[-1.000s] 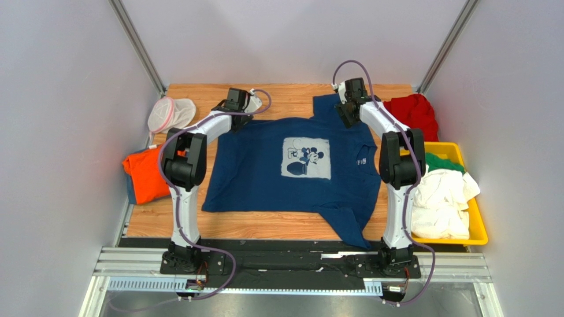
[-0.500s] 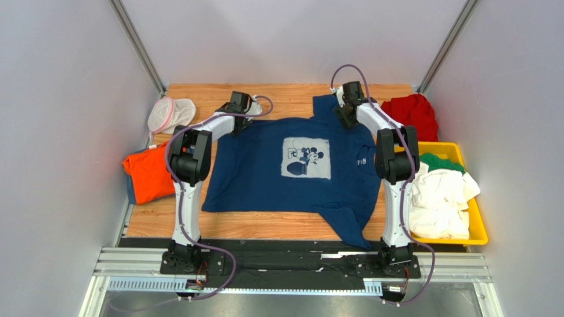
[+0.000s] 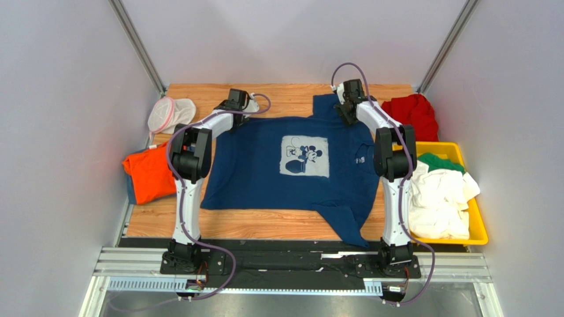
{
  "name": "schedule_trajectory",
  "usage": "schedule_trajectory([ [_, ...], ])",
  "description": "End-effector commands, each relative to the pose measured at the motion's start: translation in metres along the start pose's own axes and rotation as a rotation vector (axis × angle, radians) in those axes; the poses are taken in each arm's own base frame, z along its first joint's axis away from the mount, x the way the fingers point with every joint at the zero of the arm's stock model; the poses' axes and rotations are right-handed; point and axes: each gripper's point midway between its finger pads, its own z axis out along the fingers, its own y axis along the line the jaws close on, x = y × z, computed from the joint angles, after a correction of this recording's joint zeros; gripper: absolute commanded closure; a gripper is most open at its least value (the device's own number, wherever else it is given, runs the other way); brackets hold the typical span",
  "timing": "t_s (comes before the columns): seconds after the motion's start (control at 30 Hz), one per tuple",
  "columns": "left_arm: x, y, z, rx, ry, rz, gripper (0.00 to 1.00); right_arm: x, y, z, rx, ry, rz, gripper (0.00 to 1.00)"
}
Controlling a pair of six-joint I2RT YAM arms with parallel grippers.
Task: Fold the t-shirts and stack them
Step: Flatten the tshirt out
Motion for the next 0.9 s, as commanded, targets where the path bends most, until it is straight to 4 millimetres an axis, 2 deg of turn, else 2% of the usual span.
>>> schedule_trajectory([
  [0.0, 0.003, 0.015, 0.006, -0.025, 0.016, 0.001, 0.37, -0.008, -0.023, 0.008, 0.061, -0.022, 0.011, 0.37],
  [0.37, -0.014, 0.024, 0.008, -0.014, -0.003, -0.036, 0.37, -0.014, -0.037, 0.014, 0.081, -0.024, 0.033, 0.38],
  [0.57, -0.022, 0.02, 0.0, -0.009, -0.019, -0.035, 0.37, -0.022, -0.042, 0.006, 0.079, -0.04, 0.044, 0.37],
  [0.7, -0.028, 0.02, -0.014, -0.01, -0.041, -0.043, 0.36, -0.028, -0.041, -0.006, 0.059, -0.052, 0.056, 0.37],
  [0.77, -0.033, 0.02, -0.027, -0.006, -0.061, -0.05, 0.36, -0.026, -0.039, -0.013, 0.036, -0.052, 0.06, 0.37],
  [0.8, -0.037, 0.027, -0.038, -0.016, -0.082, -0.059, 0.36, -0.031, -0.043, -0.025, 0.037, -0.068, 0.065, 0.37],
  [0.87, -0.038, 0.023, -0.049, -0.003, -0.099, -0.068, 0.35, -0.024, -0.037, -0.032, 0.01, -0.063, 0.064, 0.37],
])
